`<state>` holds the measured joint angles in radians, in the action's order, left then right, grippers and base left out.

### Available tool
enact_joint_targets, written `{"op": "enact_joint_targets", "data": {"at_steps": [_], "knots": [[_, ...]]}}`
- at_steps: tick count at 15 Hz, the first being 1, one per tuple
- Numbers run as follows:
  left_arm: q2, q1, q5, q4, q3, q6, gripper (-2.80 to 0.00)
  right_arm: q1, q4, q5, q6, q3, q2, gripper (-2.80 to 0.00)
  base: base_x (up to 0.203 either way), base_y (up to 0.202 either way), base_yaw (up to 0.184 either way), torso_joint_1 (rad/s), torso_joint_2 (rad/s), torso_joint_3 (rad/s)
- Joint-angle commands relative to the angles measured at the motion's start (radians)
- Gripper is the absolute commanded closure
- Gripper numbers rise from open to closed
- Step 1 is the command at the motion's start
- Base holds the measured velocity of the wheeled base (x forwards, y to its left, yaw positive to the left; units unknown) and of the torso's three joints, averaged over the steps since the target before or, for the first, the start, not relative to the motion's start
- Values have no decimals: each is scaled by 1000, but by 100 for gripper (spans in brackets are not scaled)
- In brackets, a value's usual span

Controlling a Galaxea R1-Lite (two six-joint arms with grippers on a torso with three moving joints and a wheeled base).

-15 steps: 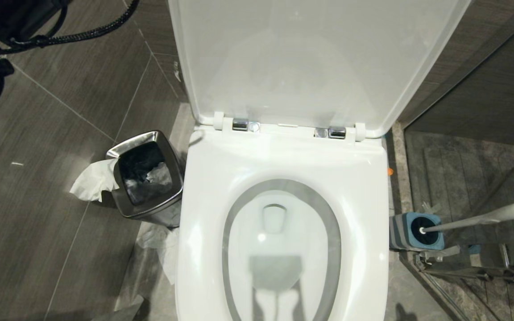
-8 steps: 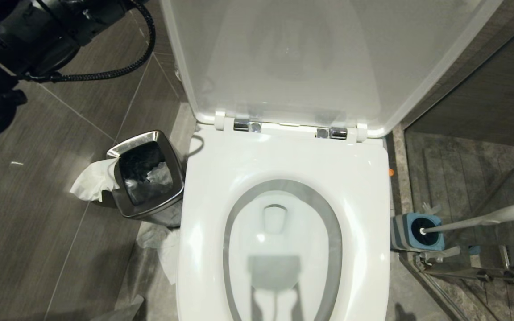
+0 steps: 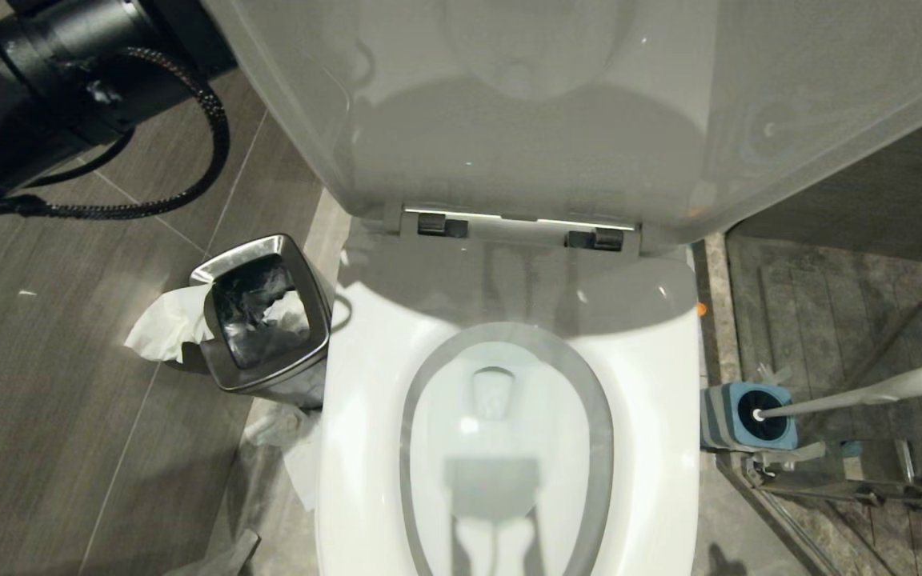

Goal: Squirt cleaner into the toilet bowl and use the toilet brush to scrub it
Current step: Close the toilet lid

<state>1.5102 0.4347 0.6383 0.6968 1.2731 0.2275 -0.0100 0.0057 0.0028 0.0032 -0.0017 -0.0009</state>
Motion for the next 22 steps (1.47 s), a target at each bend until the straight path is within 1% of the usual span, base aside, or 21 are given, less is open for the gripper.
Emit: {"op": "enact_joint_targets", "data": {"at_steps": [1, 7, 10, 11, 13, 14, 15, 22], "knots": [[-79, -5, -1, 4, -44, 16, 0, -1, 0, 0, 0, 0, 1, 0, 0, 0, 0, 0, 0, 0], [-117, -2, -5, 4, -30, 21, 0, -1, 0, 0, 0, 0, 1, 0, 0, 0, 0, 0, 0, 0], [-156, -52, -7, -14, -49, 24, 0, 0, 0, 0, 0, 0, 1, 0, 0, 0, 0, 0, 0, 0], [-185, -58, -8, -64, -56, 23, 0, -1, 0, 0, 0, 0, 1, 0, 0, 0, 0, 0, 0, 0], [-250, -62, -4, -229, -55, 22, 0, -1, 0, 0, 0, 0, 1, 0, 0, 0, 0, 0, 0, 0], [-272, -63, -2, -282, -47, 21, 0, -1, 0, 0, 0, 2, 1, 0, 0, 0, 0, 0, 0, 0], [-281, -63, 0, -299, -41, 21, 0, -1, 0, 0, 0, 0, 1, 0, 0, 0, 0, 0, 0, 0], [-325, -70, -2, -310, -38, 24, 0, 1, 0, 0, 0, 0, 1, 0, 0, 0, 0, 0, 0, 0]]}}
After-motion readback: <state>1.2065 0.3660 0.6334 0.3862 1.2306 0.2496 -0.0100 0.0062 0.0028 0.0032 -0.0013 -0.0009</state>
